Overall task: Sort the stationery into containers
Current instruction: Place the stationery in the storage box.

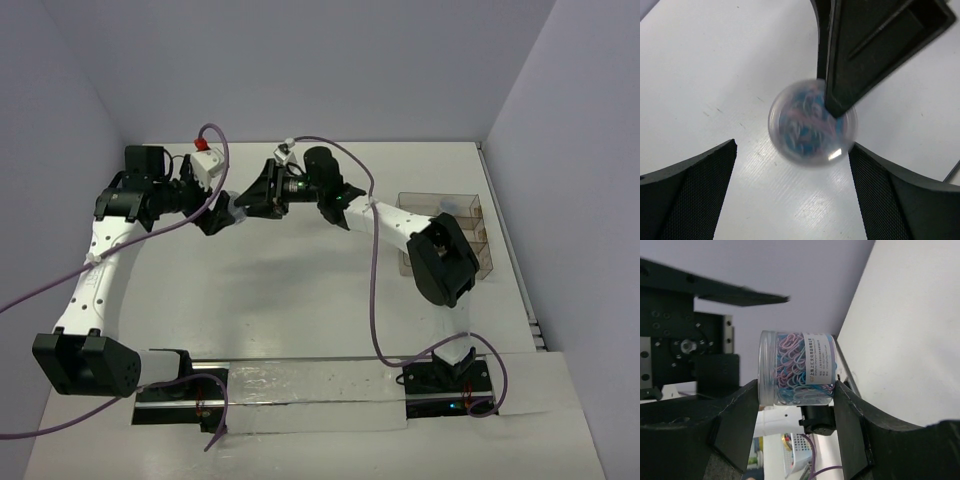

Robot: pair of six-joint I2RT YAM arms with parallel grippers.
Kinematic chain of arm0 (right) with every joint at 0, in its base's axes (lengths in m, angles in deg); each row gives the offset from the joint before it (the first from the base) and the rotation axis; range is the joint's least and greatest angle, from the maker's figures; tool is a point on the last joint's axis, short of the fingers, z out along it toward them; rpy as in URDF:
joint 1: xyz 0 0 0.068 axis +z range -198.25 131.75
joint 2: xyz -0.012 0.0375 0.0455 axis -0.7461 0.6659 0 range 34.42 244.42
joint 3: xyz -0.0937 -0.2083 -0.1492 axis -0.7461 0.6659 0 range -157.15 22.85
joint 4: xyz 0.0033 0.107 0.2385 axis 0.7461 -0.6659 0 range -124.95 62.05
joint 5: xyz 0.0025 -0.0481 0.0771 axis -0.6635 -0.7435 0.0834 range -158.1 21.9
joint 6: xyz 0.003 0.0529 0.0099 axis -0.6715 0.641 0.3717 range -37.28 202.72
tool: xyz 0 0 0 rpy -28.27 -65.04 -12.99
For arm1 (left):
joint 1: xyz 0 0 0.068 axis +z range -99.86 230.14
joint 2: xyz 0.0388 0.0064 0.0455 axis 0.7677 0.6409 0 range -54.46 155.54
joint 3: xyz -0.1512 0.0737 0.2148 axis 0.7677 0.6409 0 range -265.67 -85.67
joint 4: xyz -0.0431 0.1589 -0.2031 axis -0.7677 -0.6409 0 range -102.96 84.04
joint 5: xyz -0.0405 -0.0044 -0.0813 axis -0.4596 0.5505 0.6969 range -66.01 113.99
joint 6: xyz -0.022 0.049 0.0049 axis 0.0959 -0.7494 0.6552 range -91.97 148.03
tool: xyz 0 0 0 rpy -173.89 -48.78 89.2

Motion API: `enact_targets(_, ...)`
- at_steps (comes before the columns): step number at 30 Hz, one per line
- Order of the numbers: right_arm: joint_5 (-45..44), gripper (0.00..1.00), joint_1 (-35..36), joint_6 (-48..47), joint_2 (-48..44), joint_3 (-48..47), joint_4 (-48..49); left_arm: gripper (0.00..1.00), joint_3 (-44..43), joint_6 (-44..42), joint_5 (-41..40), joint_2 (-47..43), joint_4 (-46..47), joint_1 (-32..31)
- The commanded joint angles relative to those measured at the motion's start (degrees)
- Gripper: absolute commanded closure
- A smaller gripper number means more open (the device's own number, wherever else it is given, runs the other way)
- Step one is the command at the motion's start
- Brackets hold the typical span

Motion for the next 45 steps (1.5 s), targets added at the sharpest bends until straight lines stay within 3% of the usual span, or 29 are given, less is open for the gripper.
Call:
enact_targets(1, -0.35, 1.00, -8.15, -0.38, -6.28, 4.52, 3.32, 0.01, -5.11, 5.58, 3.22, -0.20, 0.48, 0.07)
enact_targets(6, -0.38, 1.00, -23.21, -6.54, -14.96, 15.94, -1.41, 0.01, -2.87, 9.15, 5.39, -1.69, 2.20, 0.07)
enact_targets(11, -3.36, 1.00, -38.03, -17.72, -22.20, 23.37, -12.85, 0.01, 2.06, 10.26, 5.12, -3.97, 5.94, 0.16)
enact_targets(17, -6.80, 1.00, -49.68, -25.26, -23.21, 26.71, -19.49, 0.01, 3.52, 9.54, 3.04, -2.37, 6.15, 0.30)
enact_targets(24, -10.32, 1.00, -52.89, -29.11, -17.31, 23.25, -23.47, 0.01, 3.30, 9.69, 2.47, -1.72, 6.17, 0.42)
enact_targets(45, -17.15, 0.98, -52.90, -34.93, -9.78, 16.12, -31.45, 0.01, 2.50, 10.12, 1.61, -0.02, 6.85, 0.59)
